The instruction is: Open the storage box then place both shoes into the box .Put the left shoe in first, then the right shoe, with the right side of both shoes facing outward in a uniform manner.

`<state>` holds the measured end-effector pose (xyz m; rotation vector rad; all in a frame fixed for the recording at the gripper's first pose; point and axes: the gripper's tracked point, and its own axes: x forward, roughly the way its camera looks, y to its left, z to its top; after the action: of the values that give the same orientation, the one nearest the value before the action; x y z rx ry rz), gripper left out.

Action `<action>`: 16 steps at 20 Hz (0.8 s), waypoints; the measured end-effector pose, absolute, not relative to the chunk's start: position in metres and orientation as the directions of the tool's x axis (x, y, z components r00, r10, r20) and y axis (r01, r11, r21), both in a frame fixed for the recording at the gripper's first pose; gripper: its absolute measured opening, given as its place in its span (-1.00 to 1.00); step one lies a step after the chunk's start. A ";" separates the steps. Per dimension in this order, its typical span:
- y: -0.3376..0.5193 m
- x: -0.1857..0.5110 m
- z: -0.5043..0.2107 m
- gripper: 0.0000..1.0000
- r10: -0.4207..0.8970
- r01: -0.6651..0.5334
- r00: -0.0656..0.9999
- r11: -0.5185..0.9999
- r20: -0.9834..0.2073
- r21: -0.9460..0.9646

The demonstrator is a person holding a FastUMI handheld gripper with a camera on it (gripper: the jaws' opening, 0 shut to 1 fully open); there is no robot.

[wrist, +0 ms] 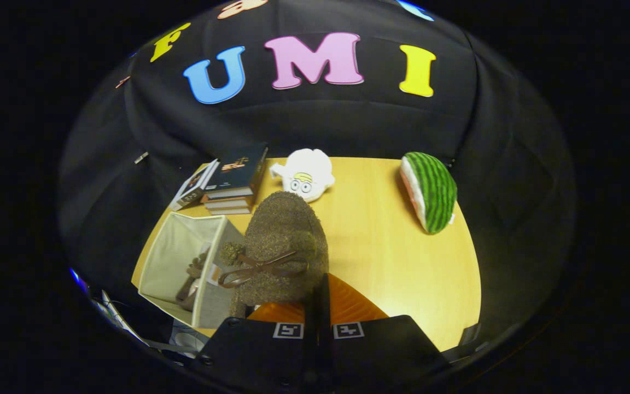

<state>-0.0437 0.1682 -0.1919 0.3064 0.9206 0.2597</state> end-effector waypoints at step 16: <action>0.361 -0.051 -0.212 -0.90 0.347 -0.016 0.418 0.927 -0.840 0.375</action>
<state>-0.0515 0.3615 -0.2121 0.3326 1.1221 0.2335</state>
